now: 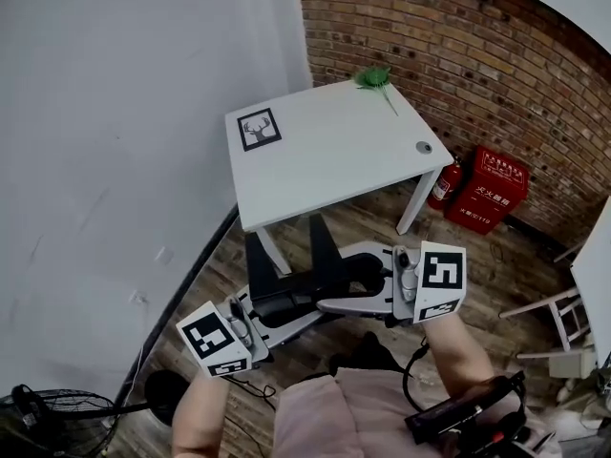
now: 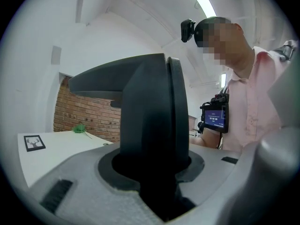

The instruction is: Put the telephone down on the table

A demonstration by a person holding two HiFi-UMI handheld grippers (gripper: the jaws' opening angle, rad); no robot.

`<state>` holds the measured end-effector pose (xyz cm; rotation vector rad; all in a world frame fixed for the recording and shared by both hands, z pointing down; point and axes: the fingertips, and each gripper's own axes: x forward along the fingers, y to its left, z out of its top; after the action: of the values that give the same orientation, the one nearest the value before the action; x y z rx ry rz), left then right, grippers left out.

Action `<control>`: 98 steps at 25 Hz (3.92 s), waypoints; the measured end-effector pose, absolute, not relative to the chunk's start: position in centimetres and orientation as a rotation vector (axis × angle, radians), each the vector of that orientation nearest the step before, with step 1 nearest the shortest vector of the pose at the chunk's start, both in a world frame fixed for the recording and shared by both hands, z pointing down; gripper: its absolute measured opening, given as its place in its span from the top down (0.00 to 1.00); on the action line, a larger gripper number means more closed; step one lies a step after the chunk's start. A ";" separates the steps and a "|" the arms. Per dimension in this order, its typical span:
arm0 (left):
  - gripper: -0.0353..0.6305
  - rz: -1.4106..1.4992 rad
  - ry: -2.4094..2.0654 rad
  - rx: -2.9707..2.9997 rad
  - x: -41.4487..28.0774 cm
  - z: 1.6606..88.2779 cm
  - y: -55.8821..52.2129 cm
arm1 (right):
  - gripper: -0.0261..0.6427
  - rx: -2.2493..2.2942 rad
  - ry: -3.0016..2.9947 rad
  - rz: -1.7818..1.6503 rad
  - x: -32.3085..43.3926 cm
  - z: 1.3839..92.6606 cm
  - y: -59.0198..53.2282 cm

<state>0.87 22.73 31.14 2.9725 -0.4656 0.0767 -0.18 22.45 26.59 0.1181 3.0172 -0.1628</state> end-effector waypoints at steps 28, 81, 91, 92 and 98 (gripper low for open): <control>0.70 0.097 -0.568 2.717 2.1 36.1 -0.1 | 0.70 0.188 2.998 -0.493 0.8 31.4 -1.3; 0.70 0.018 -0.407 2.690 -13.1 34.5 -22.4 | 0.69 -0.077 3.011 -0.551 -14.7 29.7 -24.0; 0.70 0.008 -0.409 2.546 -13.1 40.4 -24.6 | 0.69 -0.068 3.033 -0.790 -14.9 35.9 -26.7; 0.70 0.003 -0.412 2.528 -13.1 41.0 -24.9 | 0.69 -0.064 3.032 -0.817 -14.9 36.5 -27.0; 0.70 -0.017 -0.429 2.417 -13.2 44.7 -25.8 | 0.68 -0.031 3.020 -0.971 -15.2 40.5 -28.3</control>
<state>-13.18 -25.80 44.70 2.4167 -0.4290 -0.0168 -15.21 -28.33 40.46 -0.0310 3.0204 -0.9714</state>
